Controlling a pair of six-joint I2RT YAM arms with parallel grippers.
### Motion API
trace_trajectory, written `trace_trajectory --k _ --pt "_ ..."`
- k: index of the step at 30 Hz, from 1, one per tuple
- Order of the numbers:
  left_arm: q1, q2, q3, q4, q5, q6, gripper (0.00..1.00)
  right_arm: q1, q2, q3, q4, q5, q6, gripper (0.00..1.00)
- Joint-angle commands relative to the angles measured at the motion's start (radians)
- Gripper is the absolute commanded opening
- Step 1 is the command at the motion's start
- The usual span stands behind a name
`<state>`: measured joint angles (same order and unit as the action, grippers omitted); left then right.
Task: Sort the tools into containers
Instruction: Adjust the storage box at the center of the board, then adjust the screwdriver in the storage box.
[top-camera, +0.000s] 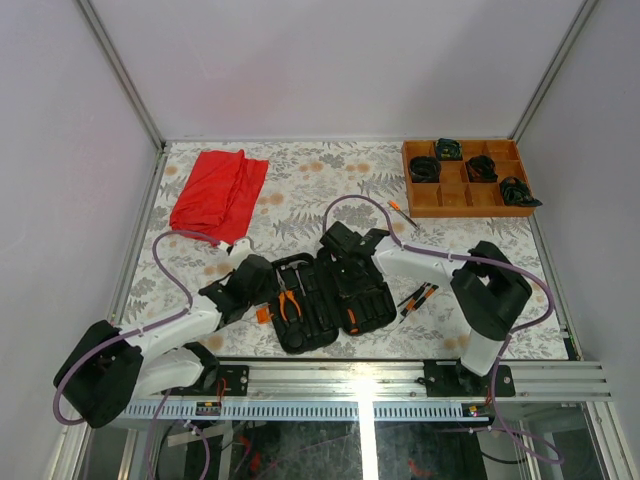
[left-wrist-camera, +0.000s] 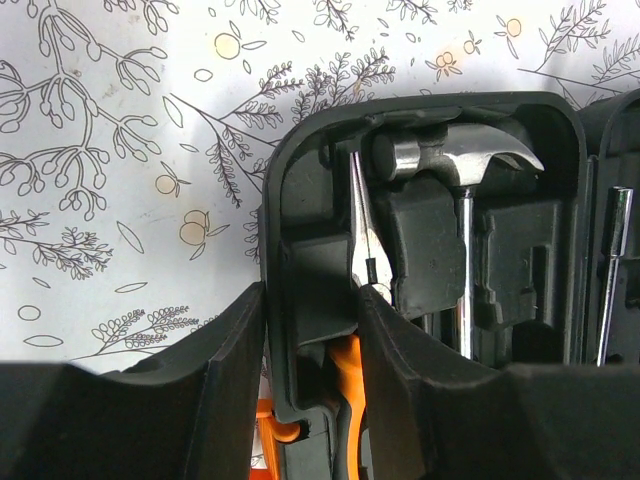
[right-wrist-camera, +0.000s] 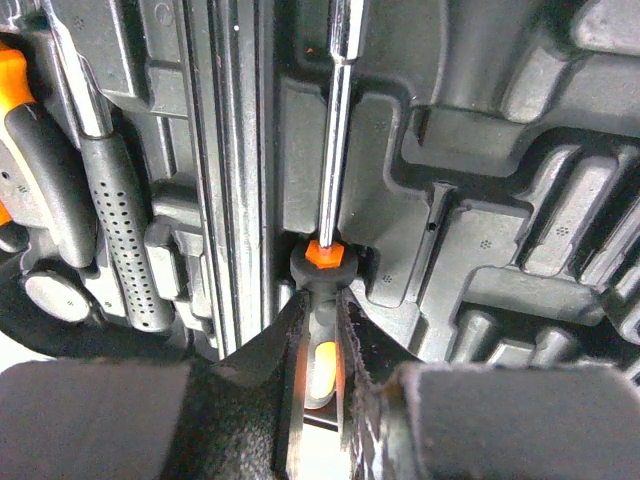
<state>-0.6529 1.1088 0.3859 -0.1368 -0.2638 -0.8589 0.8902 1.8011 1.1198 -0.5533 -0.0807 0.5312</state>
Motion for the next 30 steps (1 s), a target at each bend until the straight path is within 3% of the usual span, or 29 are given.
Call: trace_trajectory --k 1,13,30 --pt "-0.088 0.046 0.008 0.030 0.244 -0.048 0.00 0.096 0.431 -0.177 0.156 0.105 0.017 0.00" --pt "-0.118 0.075 0.016 0.047 0.235 -0.057 0.00 0.167 0.610 -0.175 0.254 0.052 0.072 0.00" --pt "-0.124 0.073 0.011 0.047 0.231 -0.056 0.00 0.198 0.727 -0.216 0.457 -0.078 0.113 0.00"
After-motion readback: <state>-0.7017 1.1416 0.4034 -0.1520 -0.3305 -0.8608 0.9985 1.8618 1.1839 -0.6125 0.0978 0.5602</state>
